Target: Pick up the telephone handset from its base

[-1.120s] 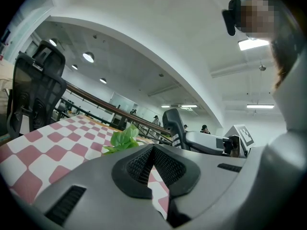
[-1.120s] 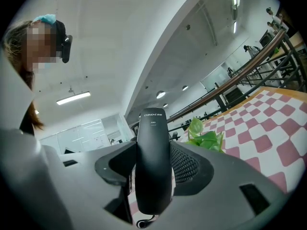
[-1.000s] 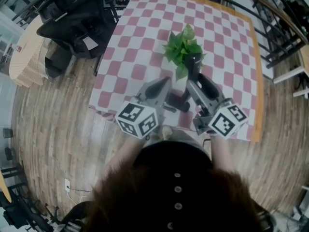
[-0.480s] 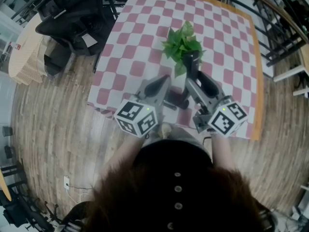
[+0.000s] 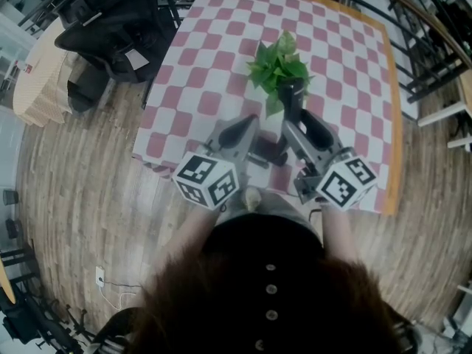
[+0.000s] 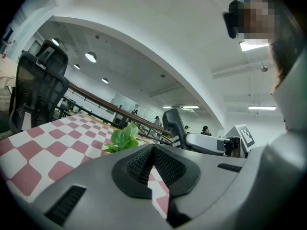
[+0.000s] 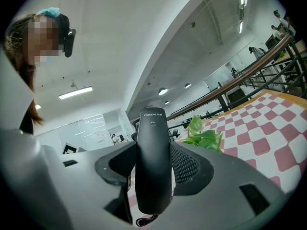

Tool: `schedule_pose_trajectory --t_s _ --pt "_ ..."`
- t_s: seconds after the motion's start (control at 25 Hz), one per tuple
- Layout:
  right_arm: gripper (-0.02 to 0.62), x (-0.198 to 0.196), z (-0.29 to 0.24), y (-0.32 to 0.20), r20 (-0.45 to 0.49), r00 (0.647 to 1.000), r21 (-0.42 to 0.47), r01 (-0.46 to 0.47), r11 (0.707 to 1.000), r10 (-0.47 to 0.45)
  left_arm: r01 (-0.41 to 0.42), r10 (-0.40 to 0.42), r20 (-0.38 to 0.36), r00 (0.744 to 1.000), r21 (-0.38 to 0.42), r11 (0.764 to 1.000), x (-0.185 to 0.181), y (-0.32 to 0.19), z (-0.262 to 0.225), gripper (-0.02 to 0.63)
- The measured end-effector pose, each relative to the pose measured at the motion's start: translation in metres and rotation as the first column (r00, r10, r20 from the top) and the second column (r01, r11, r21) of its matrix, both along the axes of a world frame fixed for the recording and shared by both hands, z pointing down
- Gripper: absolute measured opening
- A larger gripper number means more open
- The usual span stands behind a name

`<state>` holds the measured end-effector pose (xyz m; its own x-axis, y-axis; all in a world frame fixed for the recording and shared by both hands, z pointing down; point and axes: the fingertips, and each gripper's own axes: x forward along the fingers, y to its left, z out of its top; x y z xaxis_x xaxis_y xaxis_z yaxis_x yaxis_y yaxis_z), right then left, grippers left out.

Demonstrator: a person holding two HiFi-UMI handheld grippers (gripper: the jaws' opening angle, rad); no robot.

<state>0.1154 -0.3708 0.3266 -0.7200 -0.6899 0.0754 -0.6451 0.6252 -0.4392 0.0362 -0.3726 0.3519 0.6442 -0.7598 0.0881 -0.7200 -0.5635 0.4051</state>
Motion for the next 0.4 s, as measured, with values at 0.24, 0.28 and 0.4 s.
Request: schedule_pose_trajectory --t_s 0.24,0.28,0.4 --pt "0.227 -0.0013 0.0070 0.0022 -0.003 1.000 -0.011 0.020 1.000 -0.020 0.002 -0.002 -0.003 1.000 -0.018 1.000 0.0037 0.0015 0.0043 0.006" --pt "0.227 -0.0015 0.0081 0.0034 -0.003 1.000 -0.014 0.022 1.000 -0.022 0.004 -0.004 -0.004 1.000 -0.021 1.000 0.0038 0.0021 0.0052 0.006" --pt "0.227 -0.0021 0.0102 0.0070 -0.007 0.999 -0.019 0.034 0.999 -0.034 0.009 -0.009 -0.006 1.000 -0.031 0.999 0.0045 0.0039 0.0073 0.006"
